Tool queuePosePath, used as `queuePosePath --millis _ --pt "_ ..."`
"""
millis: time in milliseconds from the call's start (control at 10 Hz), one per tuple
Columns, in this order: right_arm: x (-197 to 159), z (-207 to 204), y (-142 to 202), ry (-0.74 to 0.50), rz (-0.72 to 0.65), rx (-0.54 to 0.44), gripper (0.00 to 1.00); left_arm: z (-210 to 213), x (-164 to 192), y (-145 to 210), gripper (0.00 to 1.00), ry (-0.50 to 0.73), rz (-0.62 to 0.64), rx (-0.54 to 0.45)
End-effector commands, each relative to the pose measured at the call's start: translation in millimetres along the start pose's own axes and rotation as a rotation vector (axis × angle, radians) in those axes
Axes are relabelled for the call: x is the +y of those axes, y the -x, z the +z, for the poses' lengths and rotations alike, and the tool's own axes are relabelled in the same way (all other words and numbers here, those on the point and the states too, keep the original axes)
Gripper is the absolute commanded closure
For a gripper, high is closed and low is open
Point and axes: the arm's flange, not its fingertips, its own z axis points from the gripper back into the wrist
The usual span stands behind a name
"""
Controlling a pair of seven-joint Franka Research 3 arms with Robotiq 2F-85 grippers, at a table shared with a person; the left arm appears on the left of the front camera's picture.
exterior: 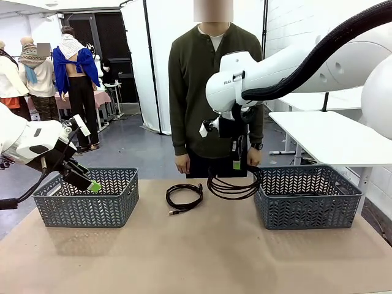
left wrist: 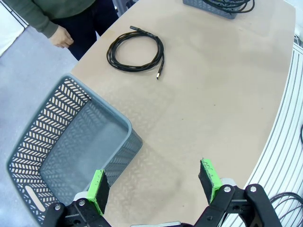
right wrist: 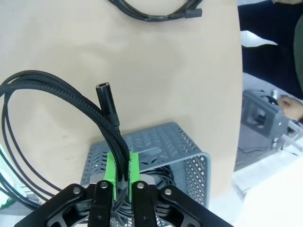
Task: Organize the cables according to human instructions.
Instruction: Pick up a bundle of cables and place it in the basket indicated by the human.
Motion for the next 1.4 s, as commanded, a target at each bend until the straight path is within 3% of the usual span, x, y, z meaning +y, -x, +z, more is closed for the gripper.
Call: queuePosePath --millis 0,400,800,1300 --pt "3 0 0 0.009 -0.011 -0.004 1.0 -1 2 0 0.0 0.007 0.007 -0.012" --pt "1 0 -2 0.0 0.001 -0.001 1.0 -1 2 0 0.0 0.007 0.007 -0.012" --pt "-58 6 52 0.06 0.072 0.091 1.0 -1 2 0 0.0 0.007 0.007 -0.012" --pt "-131 -5 97 -0.006 0.185 0.026 1.0 -1 2 0 0.0 0.007 0.007 -0.012"
